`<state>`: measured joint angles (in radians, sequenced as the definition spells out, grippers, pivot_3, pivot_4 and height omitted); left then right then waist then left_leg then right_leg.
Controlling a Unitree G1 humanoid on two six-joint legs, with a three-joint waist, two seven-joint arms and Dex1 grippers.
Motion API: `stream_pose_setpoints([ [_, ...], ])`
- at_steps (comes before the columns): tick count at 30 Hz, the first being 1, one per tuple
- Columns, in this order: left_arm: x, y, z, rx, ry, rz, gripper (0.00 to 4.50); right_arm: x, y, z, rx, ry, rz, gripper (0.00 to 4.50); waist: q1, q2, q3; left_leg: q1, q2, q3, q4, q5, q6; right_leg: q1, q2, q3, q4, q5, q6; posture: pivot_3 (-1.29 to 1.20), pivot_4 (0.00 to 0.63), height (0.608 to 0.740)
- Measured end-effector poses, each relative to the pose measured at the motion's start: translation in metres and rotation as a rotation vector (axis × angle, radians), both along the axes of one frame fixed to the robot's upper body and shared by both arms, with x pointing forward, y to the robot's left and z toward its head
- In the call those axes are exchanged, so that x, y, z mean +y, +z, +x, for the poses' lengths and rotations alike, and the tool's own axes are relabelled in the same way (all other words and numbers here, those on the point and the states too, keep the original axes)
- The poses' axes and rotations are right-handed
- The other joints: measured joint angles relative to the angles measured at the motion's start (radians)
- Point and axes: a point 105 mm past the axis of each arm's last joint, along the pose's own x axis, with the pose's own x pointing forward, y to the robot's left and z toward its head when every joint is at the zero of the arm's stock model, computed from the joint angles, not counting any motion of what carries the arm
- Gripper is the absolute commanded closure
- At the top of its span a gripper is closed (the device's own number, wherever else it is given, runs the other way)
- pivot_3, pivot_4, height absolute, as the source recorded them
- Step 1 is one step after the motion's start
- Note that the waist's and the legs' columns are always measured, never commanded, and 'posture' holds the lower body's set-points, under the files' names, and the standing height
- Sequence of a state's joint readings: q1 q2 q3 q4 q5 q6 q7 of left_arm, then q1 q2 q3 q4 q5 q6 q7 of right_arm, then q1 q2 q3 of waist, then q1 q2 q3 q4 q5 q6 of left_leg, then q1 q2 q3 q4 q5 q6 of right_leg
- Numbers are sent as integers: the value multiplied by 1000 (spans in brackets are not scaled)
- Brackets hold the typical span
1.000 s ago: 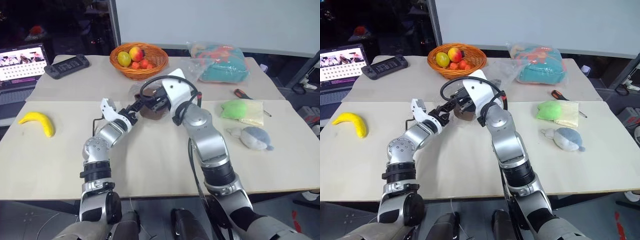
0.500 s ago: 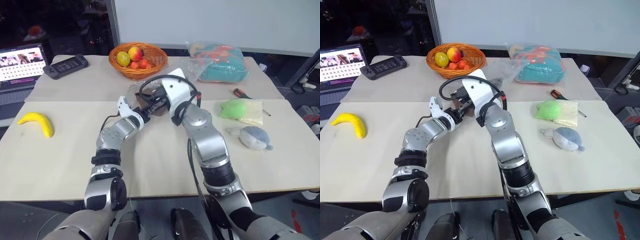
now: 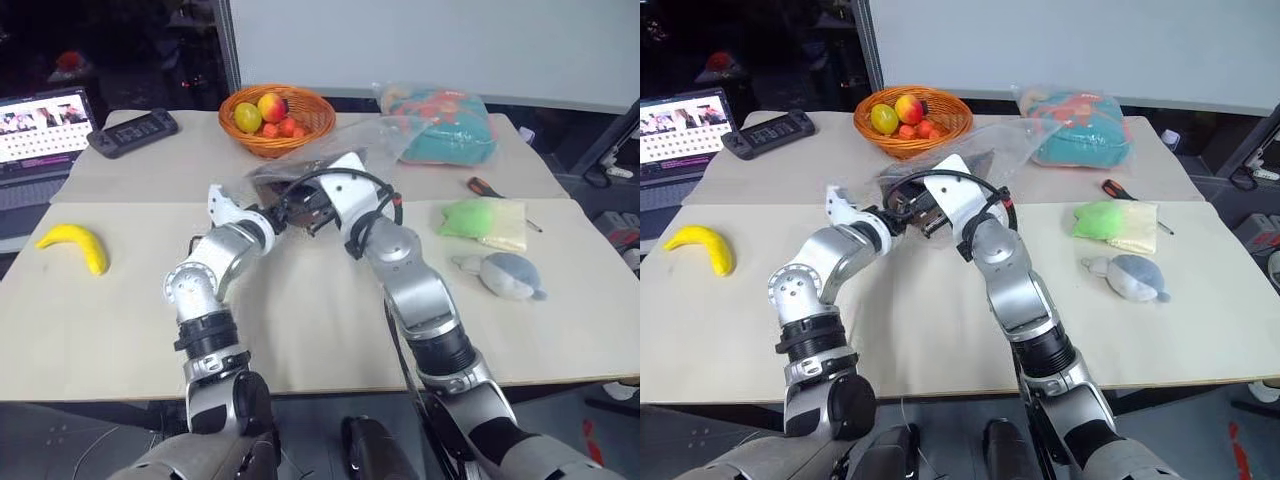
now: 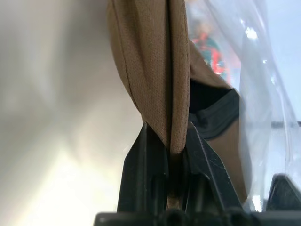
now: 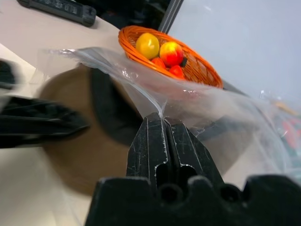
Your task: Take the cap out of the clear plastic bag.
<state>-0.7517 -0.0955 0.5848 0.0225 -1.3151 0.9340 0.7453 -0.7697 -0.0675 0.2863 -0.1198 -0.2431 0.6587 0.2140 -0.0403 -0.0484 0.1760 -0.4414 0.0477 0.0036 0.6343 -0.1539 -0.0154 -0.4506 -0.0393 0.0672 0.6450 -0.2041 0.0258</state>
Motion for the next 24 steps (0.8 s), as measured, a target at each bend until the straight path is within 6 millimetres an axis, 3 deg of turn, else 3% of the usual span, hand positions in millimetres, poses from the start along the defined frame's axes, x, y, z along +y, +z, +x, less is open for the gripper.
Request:
stream_pose_setpoints([
  [7, 12, -6, -43, 112, -13, 36, 4468, 4, -11, 2, -27, 24, -57, 4500, 1, 0, 0, 0, 0, 0, 0, 0, 0, 2, -1, 0, -1, 0, 0, 0, 150, 740],
  [14, 37, 17, -70, 139, 76, 51, 4468, 7, -16, 5, -61, 55, -83, 4500, 6, 0, 0, 6, 0, -1, 1, 0, 0, 9, 0, -2, -4, 1, -1, 0, 150, 740],
  [17, 49, 20, -84, 34, 68, 214, 4468, 14, -16, 5, -78, 85, -90, 4500, 0, 0, 0, 8, 0, -1, 0, 0, 0, 11, 0, -2, -6, 1, -1, 0, 150, 740],
  [19, 74, 10, -106, -63, -29, 477, 4468, 14, -23, 9, -59, 86, -101, 4500, -16, 0, 0, 11, 1, 0, -3, 0, 0, 11, 1, -1, -4, -1, -3, 0, 150, 740],
  [21, 108, -2, -133, -32, -177, 727, 4468, 9, -33, 14, -28, 72, -118, 4500, -25, -1, 1, 12, 2, -1, -7, 0, 0, 8, 2, -3, -2, -3, -6, 0, 150, 740],
  [24, 143, 10, -159, 11, -310, 842, 4468, 10, -41, 18, 0, 78, -120, 4500, -20, 1, 2, 13, 4, -2, -8, -1, -1, 7, 1, -7, -2, -12, -11, 0, 150, 740],
])
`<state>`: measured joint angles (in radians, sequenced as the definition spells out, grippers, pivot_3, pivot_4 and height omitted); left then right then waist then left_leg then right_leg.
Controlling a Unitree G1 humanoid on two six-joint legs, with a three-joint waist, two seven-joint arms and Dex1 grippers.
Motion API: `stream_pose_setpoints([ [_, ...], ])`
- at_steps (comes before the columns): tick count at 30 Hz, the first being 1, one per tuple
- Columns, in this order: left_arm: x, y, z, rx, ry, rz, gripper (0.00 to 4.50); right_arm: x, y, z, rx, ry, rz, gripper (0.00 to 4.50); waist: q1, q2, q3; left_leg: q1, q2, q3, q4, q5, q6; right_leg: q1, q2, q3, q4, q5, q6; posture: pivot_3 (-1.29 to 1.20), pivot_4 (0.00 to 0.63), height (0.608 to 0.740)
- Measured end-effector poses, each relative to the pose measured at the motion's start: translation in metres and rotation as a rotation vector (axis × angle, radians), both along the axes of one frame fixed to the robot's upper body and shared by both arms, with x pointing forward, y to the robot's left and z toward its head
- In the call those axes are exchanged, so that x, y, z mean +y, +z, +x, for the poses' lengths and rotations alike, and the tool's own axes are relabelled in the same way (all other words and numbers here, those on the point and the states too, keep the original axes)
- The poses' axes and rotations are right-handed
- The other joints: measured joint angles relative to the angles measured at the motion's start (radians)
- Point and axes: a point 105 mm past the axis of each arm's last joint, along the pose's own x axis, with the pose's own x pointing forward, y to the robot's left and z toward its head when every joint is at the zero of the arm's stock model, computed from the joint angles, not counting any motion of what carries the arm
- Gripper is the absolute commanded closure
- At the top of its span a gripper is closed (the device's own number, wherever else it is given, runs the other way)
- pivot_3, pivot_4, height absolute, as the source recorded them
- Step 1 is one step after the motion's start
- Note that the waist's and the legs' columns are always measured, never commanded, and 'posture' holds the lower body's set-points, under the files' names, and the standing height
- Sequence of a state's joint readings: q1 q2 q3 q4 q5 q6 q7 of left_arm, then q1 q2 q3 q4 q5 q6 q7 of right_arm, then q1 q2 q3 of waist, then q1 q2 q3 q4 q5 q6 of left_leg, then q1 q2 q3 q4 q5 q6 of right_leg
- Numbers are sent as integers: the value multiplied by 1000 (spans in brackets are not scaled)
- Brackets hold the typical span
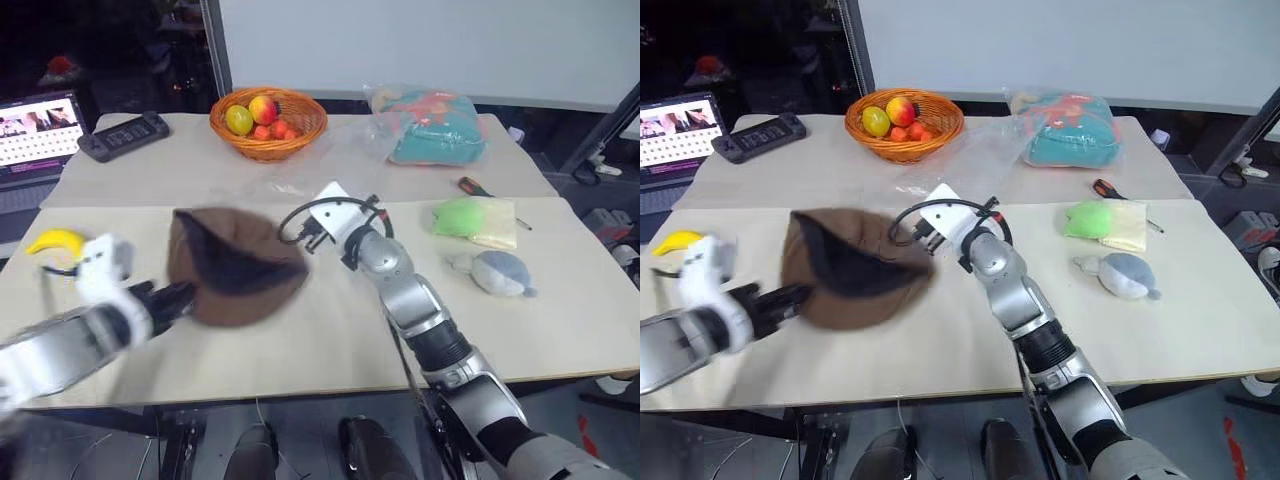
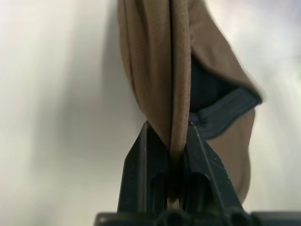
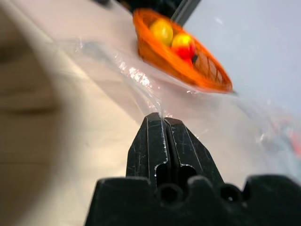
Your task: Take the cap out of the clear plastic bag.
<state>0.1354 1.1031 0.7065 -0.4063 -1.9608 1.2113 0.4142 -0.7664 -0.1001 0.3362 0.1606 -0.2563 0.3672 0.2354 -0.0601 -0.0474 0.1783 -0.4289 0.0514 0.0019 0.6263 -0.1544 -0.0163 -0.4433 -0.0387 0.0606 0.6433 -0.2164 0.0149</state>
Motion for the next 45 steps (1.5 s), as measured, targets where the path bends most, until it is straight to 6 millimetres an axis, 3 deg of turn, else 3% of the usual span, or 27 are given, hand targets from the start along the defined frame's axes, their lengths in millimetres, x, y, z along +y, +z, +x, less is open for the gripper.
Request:
stream_pose_setpoints([
  [2, 8, 15, -12, 16, -72, 15, 4468, 6, 0, -1, -2, 23, 9, 4500, 2, 0, 0, 0, 0, 0, 0, -2, -4, 0, -1, -2, -1, 0, -1, 0, 150, 740],
  [5, 12, 55, -24, -70, -160, 26, 4468, 16, 3, -2, -12, 62, 11, 4500, 6, 1, 1, 0, 0, 0, 0, -4, -7, 1, -4, -4, -2, 0, -1, 0, 150, 740],
  [8, 17, 83, -24, -193, -157, -1, 4468, 18, 6, -1, -22, 74, 7, 4500, 10, 1, 1, 0, 0, 0, -1, -4, -7, 1, -4, -4, -3, -1, -1, 0, 150, 740],
  [10, 27, 99, -20, -293, -118, -9, 4468, 19, 5, 0, -21, 78, 7, 4500, 11, 1, 1, 0, 0, 0, -2, -4, -7, 0, -4, -4, -3, -1, -2, 0, 150, 740],
  [12, 49, 120, -11, -431, -6, -28, 4468, 19, 4, 0, -15, 77, 4, 4500, 13, 0, 0, 0, 0, 0, -4, -4, -6, -1, -4, -4, -2, -2, -3, 0, 150, 740],
  [16, 89, 141, 5, -652, 223, -149, 4468, 19, 4, 0, -16, 77, 2, 4500, 16, -1, 0, -1, 0, 1, -8, -2, -3, -1, -4, -4, -2, 0, -3, 0, 150, 740],
  [18, 104, 137, 14, -696, 321, -189, 4468, 18, 4, 0, -17, 77, 2, 4500, 17, -1, -1, -1, -1, 1, -9, -2, -3, -2, -4, -3, -2, 3, -3, 0, 150, 740],
  [21, 121, 110, 48, -707, 472, -280, 4468, 17, 6, -1, -24, 72, 3, 4500, 27, -3, -1, -1, -1, 1, -10, -1, -4, -2, -4, -3, -2, 3, -1, 0, 150, 740],
  [24, 124, 85, 87, -690, 530, -352, 4468, 16, 8, -3, -28, 67, 3, 4500, 38, -5, -2, -2, -2, 1, -10, 1, -4, -1, -4, -3, -3, 3, 0, 0, 150, 740],
  [28, 104, 47, 143, -612, 504, -375, 4468, 14, 9, -7, -32, 60, 6, 4500, 46, -6, -2, -3, -2, 1, -9, 3, -4, 0, -4, -3, -4, 5, 2, 0, 150, 740],
  [32, 79, 15, 183, -521, 446, -362, 4468, 12, 8, -11, -23, 54, 2, 4500, 45, -7, -3, -5, -3, 1, -9, 3, -4, -1, -4, -3, -7, 7, 4, 0, 150, 740],
  [36, 77, -8, 194, -466, 459, -339, 4468, 10, 10, -13, -28, 45, -1, 4500, 15, -7, -3, -9, -2, 1, -9, 3, -4, -4, -4, -3, -8, 7, 5, 0, 150, 740],
  [41, 88, -35, 190, -406, 532, -335, 2786, 3, 8, -13, -16, 22, -5, 4500, 10, -8, -3, -14, -2, 1, -10, 3, -5, -14, -4, -2, 0, 7, 5, 0, 150, 740],
  [45, 97, -23, 186, -462, 578, -359, 1450, 2, 10, -15, -19, 23, -3, 4500, 12, -8, -3, -14, -2, 1, -8, 3, -5, -13, -4, -2, 2, 8, 5, 0, 150, 740],
])
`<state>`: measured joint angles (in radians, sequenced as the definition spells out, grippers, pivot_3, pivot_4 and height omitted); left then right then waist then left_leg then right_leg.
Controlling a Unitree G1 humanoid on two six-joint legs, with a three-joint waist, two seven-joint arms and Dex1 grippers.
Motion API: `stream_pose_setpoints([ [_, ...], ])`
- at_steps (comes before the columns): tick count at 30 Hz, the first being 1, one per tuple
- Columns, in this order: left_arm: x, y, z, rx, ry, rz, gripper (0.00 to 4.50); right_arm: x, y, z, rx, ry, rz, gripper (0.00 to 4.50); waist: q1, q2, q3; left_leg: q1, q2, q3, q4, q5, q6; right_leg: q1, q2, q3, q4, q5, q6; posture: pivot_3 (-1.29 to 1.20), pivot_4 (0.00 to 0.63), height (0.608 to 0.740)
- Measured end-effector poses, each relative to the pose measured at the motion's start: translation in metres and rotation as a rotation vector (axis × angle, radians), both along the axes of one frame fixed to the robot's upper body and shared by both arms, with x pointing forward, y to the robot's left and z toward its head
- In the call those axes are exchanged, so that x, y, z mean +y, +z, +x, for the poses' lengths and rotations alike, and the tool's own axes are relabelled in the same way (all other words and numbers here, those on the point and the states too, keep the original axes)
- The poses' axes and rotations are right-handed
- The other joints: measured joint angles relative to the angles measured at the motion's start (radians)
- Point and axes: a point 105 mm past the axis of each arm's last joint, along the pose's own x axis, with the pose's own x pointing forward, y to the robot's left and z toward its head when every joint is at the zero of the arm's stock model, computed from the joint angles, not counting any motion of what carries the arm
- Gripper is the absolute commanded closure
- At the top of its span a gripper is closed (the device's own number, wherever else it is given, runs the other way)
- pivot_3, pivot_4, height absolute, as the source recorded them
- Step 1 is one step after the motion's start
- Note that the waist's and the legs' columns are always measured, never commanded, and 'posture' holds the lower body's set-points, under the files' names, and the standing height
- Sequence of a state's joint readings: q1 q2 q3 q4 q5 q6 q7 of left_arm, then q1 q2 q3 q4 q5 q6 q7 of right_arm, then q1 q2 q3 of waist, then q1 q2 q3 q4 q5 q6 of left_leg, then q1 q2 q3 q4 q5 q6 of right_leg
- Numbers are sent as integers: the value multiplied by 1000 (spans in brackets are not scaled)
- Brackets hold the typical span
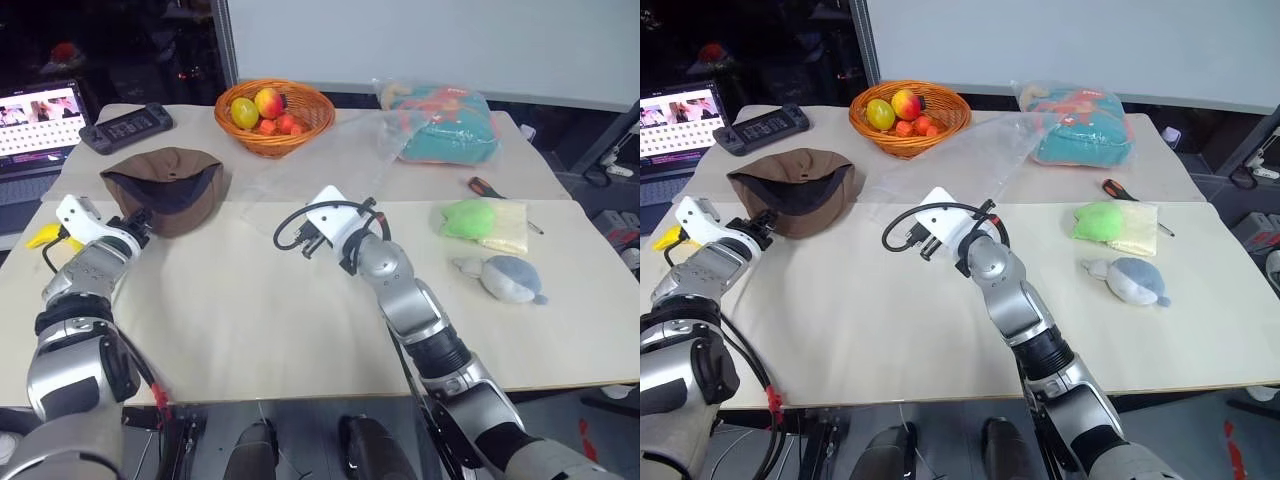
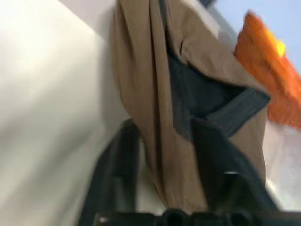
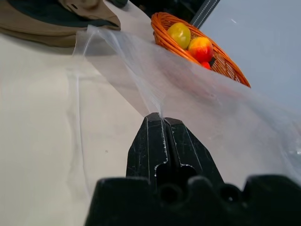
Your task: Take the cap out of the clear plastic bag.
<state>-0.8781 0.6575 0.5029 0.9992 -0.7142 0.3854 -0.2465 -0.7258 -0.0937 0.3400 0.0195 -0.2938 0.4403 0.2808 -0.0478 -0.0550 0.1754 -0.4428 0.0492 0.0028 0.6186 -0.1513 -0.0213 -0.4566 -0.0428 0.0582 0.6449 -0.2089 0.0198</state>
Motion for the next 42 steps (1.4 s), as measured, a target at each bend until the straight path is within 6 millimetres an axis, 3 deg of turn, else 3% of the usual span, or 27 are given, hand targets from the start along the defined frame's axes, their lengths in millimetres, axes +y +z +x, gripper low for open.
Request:
stream_pose_setpoints([
  [3, -13, 25, -8, -77, -30, 23, 365, 0, 1, -1, -1, 3, 0, 4500, 3, 0, 0, -1, 0, 0, 4, 0, 0, 0, 0, 1, 2, 1, 1, 0, 150, 740],
  [5, -30, 38, -19, -104, -83, 43, 9, 1, 1, -2, 3, 14, 2, 4500, 3, 0, 0, -1, 0, 0, 6, 0, 0, 1, -1, 1, 2, 2, 2, 0, 150, 740],
  [8, -70, 48, -45, -111, -246, 113, 0, 2, 0, -3, 12, 28, 0, 3772, 2, 0, 0, -2, 0, 0, 8, 0, 0, 1, -1, 3, 2, 4, 3, 0, 150, 740],
  [11, -118, 46, -83, -86, -471, 243, 0, 2, -2, -4, 32, 53, 4, 2821, -6, 0, 0, 1, 0, 1, 8, 0, 0, 2, 0, 5, 3, 5, 2, 0, 150, 740],
  [12, -125, 46, -93, -77, -513, 275, 0, 3, -2, -4, 40, 65, 2, 2432, -5, 0, 0, 1, 0, 1, 8, 0, 0, 2, 1, 4, 3, 5, 2, 0, 150, 740],
  [16, -134, 42, -117, -42, -584, 391, 0, 2, -4, -8, 70, 120, -5, 1139, -8, 0, 0, 4, 1, 1, 8, 1, 1, 3, 3, 5, 3, 3, 4, 0, 150, 740],
  [17, -131, 40, -121, -31, -575, 446, 0, 0, -2, -10, 85, 155, -1, 616, -7, 0, 0, 5, 1, 1, 8, 2, 2, 3, 4, 5, 3, 3, 4, 0, 150, 740],
  [19, -128, 36, -124, -13, -562, 506, 0, -1, 3, -16, 103, 202, 14, 59, -6, 0, 0, 6, 1, 1, 8, 2, 2, 3, 4, 5, 3, 3, 4, 0, 150, 740],
  [23, -125, 19, -129, 21, -531, 646, 0, -13, 19, -26, 137, 276, 60, 25, 3, 1, 0, 5, 1, 1, 7, 2, 2, 3, 4, 6, 2, 2, 1, 0, 150, 740],
  [26, -127, 7, -132, -3, -487, 687, 0, -33, 23, -29, 148, 260, 102, 25, 8, 0, 0, 5, 1, 2, 7, 2, 2, 3, 3, 6, 0, 3, -1, 0, 150, 740],
  [30, -126, -11, -134, 5, -412, 714, 0, -69, -8, -23, 210, 110, 169, 25, 12, 0, 0, 4, 0, 3, 7, 2, 2, 3, 2, 6, -1, 3, -1, 0, 150, 740],
  [36, -114, -31, -132, -20, -136, 780, 0, -139, -48, -10, 157, -212, 313, 25, 9, 1, 0, 5, 0, 6, 8, 2, 2, 4, 2, 9, -2, 4, 3, 0, 150, 740],
  [42, -107, -58, -140, 12, -6, 815, 0, -162, -70, -12, 133, -334, 325, 25, 3, 1, 0, 5, 1, 7, 8, 2, 2, 4, 2, 10, -1, 4, 4, 0, 150, 740],
])
